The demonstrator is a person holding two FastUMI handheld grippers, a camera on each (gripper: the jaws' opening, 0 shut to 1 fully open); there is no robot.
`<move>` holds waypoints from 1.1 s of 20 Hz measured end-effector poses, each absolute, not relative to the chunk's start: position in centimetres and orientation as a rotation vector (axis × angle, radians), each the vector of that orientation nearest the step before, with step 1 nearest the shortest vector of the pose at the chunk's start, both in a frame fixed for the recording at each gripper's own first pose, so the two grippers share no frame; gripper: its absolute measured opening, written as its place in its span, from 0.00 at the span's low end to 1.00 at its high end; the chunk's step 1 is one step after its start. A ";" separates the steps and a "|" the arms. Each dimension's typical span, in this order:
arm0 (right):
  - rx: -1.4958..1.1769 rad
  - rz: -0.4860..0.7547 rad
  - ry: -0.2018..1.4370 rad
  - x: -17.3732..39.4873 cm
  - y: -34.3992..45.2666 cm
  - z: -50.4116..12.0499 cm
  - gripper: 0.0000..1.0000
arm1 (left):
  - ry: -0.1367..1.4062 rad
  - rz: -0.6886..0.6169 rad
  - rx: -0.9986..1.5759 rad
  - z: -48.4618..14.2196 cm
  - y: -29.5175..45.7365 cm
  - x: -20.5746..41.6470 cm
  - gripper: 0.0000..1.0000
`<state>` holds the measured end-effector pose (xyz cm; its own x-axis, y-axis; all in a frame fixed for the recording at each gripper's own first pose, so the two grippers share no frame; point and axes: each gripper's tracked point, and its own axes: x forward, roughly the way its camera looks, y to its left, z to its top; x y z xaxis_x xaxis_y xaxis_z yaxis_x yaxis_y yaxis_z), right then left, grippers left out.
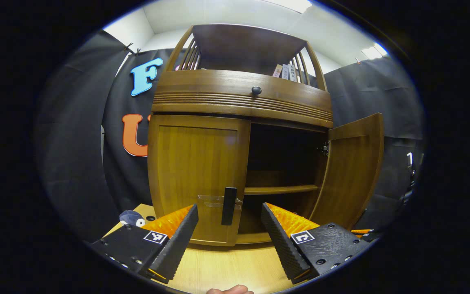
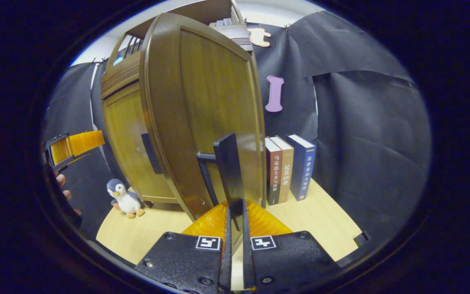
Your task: Open the right door of the double-door shoe cabinet with the right hand, and open the left door with the left hand.
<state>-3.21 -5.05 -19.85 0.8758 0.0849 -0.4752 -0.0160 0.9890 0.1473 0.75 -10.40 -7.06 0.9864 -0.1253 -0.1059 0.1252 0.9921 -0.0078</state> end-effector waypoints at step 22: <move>0.243 -0.176 0.493 -4.8 -18.1 -18.3 0.04 | 0.134 -0.184 0.009 -8.6 -13.6 3.5 0.94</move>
<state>-4.79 -18.08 -18.25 0.8668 -0.1086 -0.4866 0.2251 0.9561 0.1876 3.49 -13.57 -8.64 0.9743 -0.1814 -0.1335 0.1826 0.9832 -0.0030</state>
